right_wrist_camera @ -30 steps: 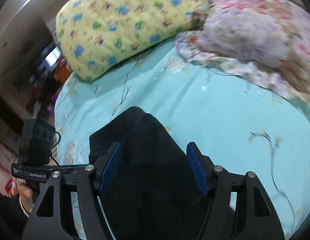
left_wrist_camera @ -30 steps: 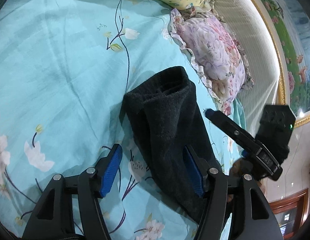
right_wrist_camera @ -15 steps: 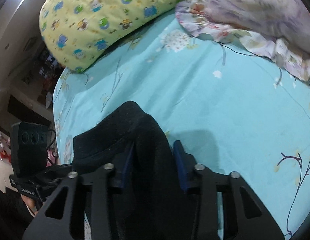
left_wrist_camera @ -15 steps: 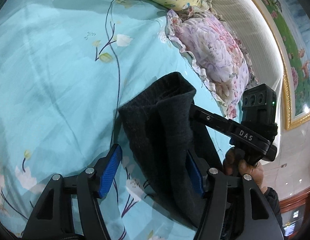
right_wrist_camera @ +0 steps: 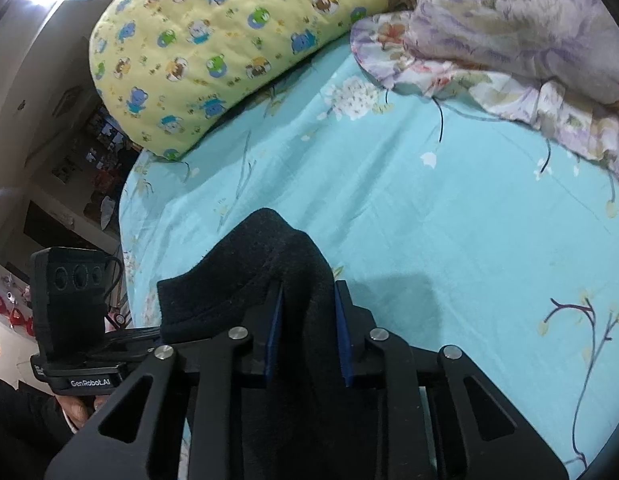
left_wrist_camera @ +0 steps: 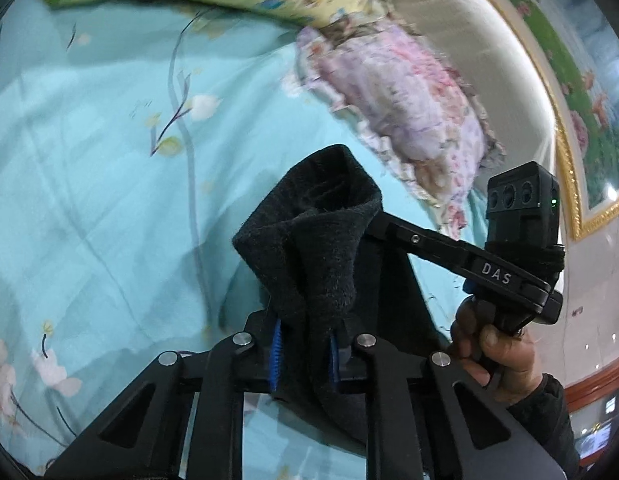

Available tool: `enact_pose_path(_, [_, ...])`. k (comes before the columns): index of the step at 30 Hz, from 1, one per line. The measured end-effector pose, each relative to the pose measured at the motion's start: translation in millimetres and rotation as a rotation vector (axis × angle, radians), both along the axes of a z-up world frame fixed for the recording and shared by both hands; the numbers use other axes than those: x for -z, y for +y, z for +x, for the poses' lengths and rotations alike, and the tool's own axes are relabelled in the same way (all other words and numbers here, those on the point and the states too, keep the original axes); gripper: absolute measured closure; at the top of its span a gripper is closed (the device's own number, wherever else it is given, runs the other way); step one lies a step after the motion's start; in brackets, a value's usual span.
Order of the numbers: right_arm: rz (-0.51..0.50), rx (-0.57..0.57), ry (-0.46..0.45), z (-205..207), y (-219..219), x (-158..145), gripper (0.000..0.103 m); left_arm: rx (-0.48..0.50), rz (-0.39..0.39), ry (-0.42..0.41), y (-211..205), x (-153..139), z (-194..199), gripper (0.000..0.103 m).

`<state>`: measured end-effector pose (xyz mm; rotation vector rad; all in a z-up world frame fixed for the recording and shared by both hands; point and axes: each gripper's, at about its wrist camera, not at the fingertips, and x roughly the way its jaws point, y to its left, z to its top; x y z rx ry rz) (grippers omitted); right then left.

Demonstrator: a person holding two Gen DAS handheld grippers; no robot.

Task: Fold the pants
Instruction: 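Grasp the folded pants' end with the left gripper while the right gripper grasps beside it, then lift the pants' end and fold it over the stack with both grippers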

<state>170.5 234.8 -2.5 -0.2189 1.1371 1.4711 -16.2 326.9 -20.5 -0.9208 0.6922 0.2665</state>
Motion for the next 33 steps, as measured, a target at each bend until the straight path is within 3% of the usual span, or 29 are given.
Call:
enact_pose_path(8, [0.117,0.038,0.007,0,-38,-44,0.079,0.043,0.031,-0.091,-23,-45,-3,0.086])
enact_pose_path(20, [0.282,0.145,0.015,-2,-133,-94,0.079,0.209,0.089,-0.213,-98,-107,-2,0.087])
enact_pose_path(33, [0.41,0.302,0.045,-1,-244,-95,0.079,0.398,0.138,-0.239,-191,-130,14,0.087])
